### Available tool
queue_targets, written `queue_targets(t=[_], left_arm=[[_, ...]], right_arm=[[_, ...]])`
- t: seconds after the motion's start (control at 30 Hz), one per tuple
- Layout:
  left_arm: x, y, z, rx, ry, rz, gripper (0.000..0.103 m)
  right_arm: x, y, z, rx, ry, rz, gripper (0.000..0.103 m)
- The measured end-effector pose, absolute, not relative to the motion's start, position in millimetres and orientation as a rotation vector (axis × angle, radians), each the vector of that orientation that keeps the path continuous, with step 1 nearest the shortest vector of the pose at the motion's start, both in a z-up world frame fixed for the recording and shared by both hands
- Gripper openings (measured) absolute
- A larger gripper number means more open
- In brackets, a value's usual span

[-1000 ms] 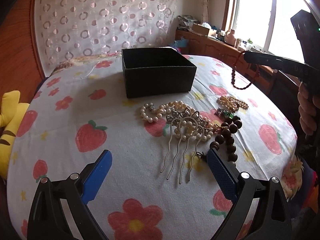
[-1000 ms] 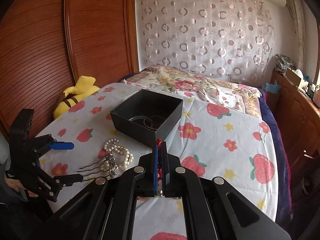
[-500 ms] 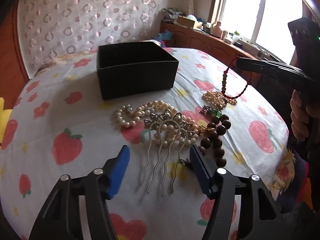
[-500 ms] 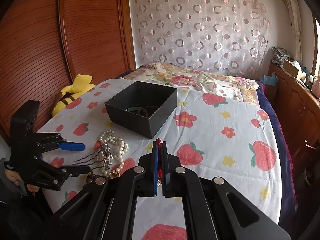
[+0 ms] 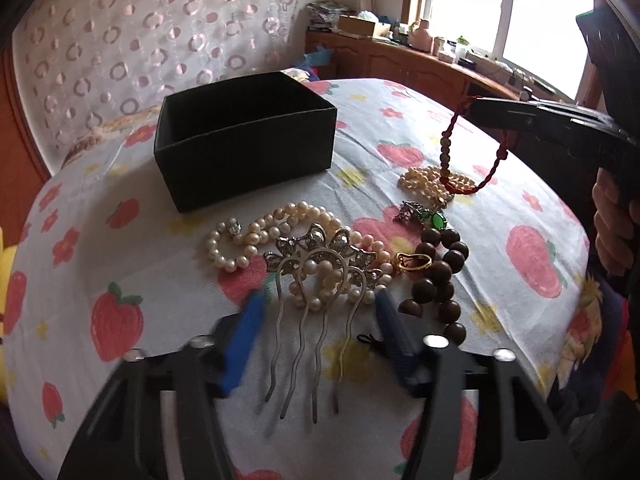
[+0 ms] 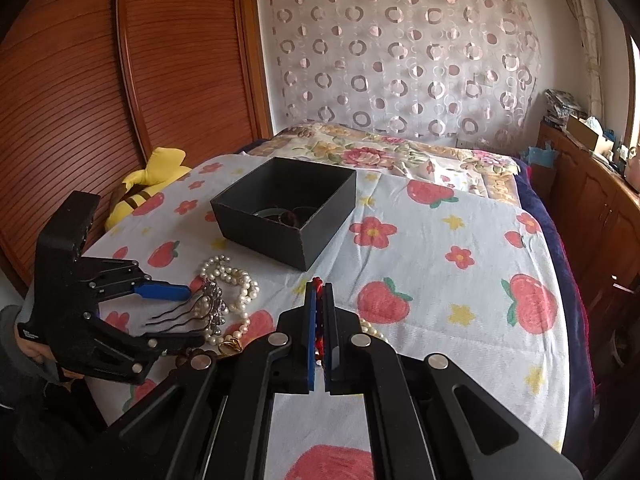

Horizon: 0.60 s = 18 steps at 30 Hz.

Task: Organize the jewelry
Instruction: 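Grasp the silver pearl hair comb with the left tool while the right tool holds the red bracelet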

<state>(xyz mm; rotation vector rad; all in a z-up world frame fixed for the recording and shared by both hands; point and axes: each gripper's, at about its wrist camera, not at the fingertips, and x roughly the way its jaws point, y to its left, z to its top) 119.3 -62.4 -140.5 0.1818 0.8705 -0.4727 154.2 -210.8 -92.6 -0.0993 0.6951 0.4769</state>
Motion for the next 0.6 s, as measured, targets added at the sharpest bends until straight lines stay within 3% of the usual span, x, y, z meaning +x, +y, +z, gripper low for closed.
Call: queue_targets(t=[0.03, 0.3, 0.33, 0.37, 0.4, 0.6], left_arm=[[119, -62, -139, 0.179, 0.873, -0.481, 0.037], [115, -53, -131, 0.142, 0.847, -0.473, 0.033], [113, -52, -127, 0.135, 0.836, -0.471, 0.024], [112, -49, -123, 0.128, 0.827, -0.463, 0.021], [111, -46, -119, 0.114, 0.820, -0.463, 0.010], [113, -40, -115, 0.113, 0.825, -0.473, 0.009]], right_arm=[[155, -211, -92, -0.098, 0.695, 0.476, 0.003], [154, -209, -93, -0.098, 0.696, 0.478, 0.003], [154, -209, -93, -0.097, 0.695, 0.479, 0.003], [154, -208, -93, -0.098, 0.694, 0.480, 0.003], [154, -207, -93, -0.099, 0.692, 0.482, 0.003], [157, -200, -89, -0.101, 0.685, 0.490, 0.003]])
